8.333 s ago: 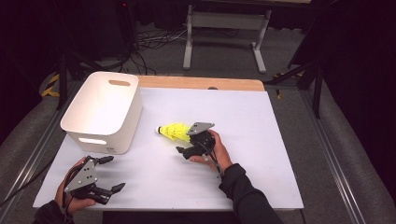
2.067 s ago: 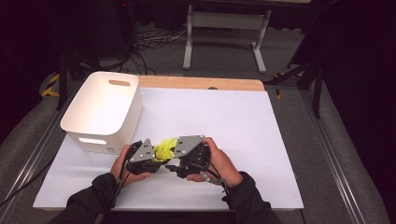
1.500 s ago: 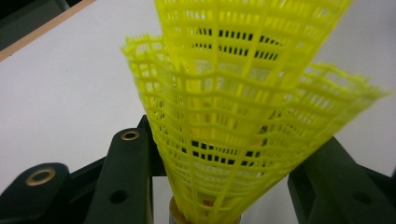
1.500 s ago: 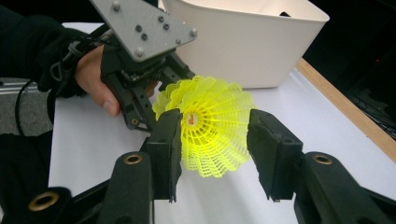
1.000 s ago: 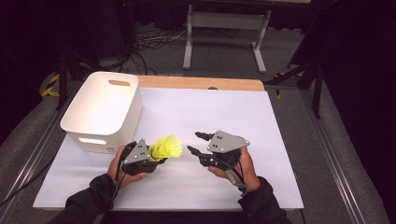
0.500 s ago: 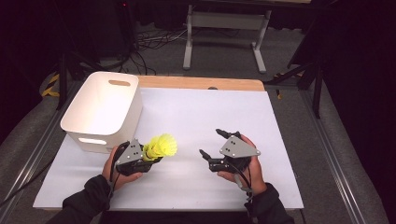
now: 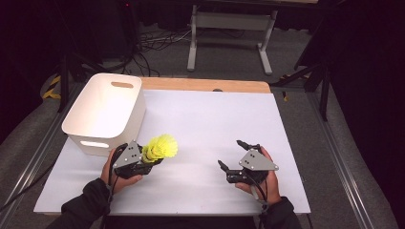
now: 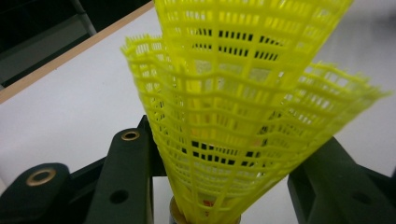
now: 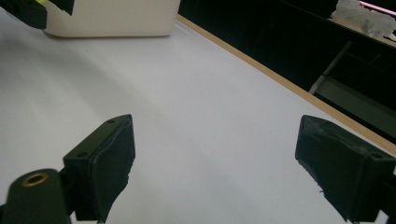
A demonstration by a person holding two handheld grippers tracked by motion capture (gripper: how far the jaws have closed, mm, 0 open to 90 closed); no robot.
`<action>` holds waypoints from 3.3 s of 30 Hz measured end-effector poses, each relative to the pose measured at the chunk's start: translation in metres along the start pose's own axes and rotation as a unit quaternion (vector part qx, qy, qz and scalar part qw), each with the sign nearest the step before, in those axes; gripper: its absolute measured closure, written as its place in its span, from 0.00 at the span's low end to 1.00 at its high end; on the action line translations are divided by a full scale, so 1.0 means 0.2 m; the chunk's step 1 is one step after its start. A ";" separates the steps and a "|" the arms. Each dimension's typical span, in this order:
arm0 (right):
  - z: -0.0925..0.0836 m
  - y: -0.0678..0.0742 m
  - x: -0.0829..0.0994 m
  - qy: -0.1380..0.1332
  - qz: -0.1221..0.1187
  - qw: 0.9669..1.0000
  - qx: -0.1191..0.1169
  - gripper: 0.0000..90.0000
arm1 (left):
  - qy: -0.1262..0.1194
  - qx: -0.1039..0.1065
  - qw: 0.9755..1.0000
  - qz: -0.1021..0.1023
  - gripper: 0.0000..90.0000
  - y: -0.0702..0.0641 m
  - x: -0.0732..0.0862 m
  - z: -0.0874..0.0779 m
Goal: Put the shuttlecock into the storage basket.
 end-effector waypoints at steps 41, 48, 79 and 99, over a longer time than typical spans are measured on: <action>-0.01 0.04 0.10 0.008 0.019 0.999 -0.024 0.14 | -0.056 -0.024 0.998 -0.006 0.63 0.08 -0.11 -0.20; 0.00 0.04 0.10 0.008 0.018 0.999 -0.025 0.14 | -0.064 -0.034 0.997 -0.010 0.63 0.11 -0.13 -0.25; 0.00 0.04 0.11 0.012 0.021 0.999 -0.027 0.14 | -0.104 -0.083 0.991 -0.029 0.63 0.28 -0.18 -0.49; -0.01 0.02 0.11 0.013 0.025 0.999 -0.022 0.13 | -0.115 -0.109 0.986 -0.058 0.63 0.38 -0.19 -0.56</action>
Point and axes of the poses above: each handheld gripper's, and its own axes: z roughly forward along the jaws, x roughly out of its underside, y roughly to its left, the point moved 9 cm from there along z, roughly forward along the jaws, and after that the axes turned 1 degree about z, right-handed, at the moved point
